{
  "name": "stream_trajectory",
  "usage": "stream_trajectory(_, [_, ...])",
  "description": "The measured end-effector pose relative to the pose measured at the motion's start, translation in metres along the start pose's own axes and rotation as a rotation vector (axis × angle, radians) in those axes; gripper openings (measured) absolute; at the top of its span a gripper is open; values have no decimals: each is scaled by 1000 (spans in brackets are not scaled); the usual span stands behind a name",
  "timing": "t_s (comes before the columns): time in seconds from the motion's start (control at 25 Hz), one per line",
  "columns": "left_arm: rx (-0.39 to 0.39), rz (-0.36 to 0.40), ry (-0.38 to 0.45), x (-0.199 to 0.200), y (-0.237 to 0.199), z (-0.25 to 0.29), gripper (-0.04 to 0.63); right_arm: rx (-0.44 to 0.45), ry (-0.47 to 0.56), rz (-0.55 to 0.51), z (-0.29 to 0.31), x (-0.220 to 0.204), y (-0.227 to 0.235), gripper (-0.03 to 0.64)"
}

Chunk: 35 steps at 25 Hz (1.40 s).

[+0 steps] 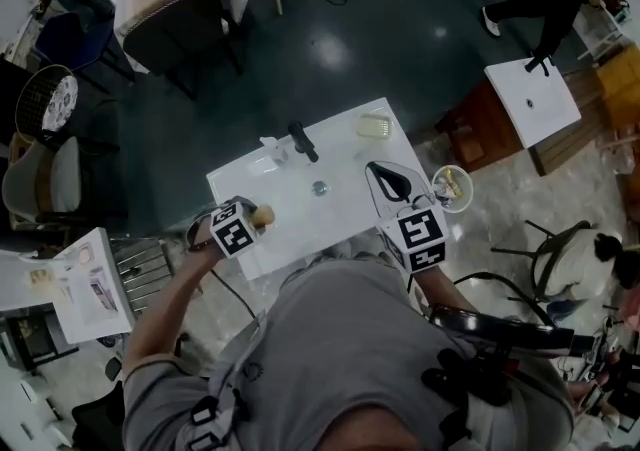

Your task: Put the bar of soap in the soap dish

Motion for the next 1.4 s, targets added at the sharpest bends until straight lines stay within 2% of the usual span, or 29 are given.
stream_trajectory(0.4, [-42,99,13,59,-7,6,189,-94,7,73,-27,-20,28,2])
stream_trajectory(0.92, [-91,315,6,165,-3,17,186,-279,8,189,-89,-59,66,2])
stream_trajectory(1.12, [-104,374,15,208,-13,25,184,-344,1,230,-113,-73,74,2])
stream_trajectory(1.28, [-111,407,-2,237,-25,33,184,-392,-4,267,-128,-84,83,2])
stream_trajectory(1.4, [-135,404,-21,255,-32,43,184,-420,-6,294,-137,-91,88,2])
Point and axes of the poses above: the fingertips, and each gripper's own axes: z forward along the fingers, y to its right, x out of its top, the point moved 5 cm from there along -z, backward along the fingers, and after that the axes turned 5 degrees about -y, right-handed, at the moved point
